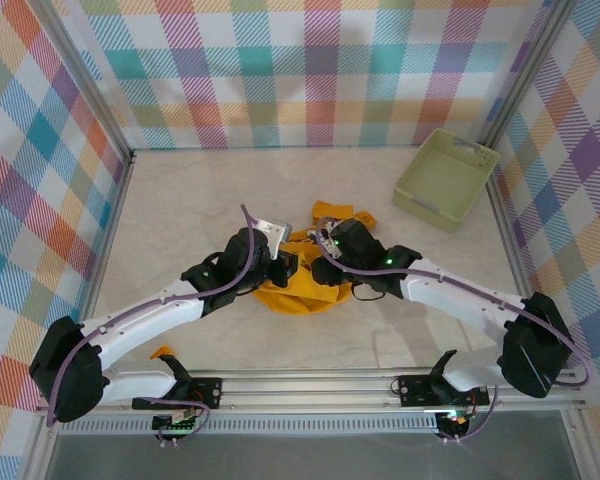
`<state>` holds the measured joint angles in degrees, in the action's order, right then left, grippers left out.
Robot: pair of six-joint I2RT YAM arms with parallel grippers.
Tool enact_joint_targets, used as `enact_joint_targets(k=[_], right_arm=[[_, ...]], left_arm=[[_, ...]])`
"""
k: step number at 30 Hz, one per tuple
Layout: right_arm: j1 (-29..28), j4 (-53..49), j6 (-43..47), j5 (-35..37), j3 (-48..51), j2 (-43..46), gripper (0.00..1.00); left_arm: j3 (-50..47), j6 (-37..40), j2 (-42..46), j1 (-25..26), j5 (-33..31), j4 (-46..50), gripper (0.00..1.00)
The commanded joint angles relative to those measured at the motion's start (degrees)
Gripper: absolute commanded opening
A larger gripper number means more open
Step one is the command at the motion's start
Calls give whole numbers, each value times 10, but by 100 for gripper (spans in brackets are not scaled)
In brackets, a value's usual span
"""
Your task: Fold the inside-out t-shirt
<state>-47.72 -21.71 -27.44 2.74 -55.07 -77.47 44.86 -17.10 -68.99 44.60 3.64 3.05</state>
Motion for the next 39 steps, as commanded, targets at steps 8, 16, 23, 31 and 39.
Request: enact_joint_targets(k=[8, 16, 23, 31, 39], right_arm=[[-3, 33, 20, 18, -50, -56, 47], [-2, 31, 21, 56, -65, -74, 27], [-3, 36, 18, 45, -52, -22, 0], [-3, 81, 8, -24, -26, 29, 0], [1, 60, 8, 31, -9, 90, 0]], left_arm=[[16, -7, 2, 3, 20, -1, 0], [15, -4, -6, 3, 26, 3, 0], [-4, -12, -7, 4, -18, 11, 34], [-36, -43, -54, 5, 22, -34, 67], [-54, -68, -100, 5, -44, -33, 51]])
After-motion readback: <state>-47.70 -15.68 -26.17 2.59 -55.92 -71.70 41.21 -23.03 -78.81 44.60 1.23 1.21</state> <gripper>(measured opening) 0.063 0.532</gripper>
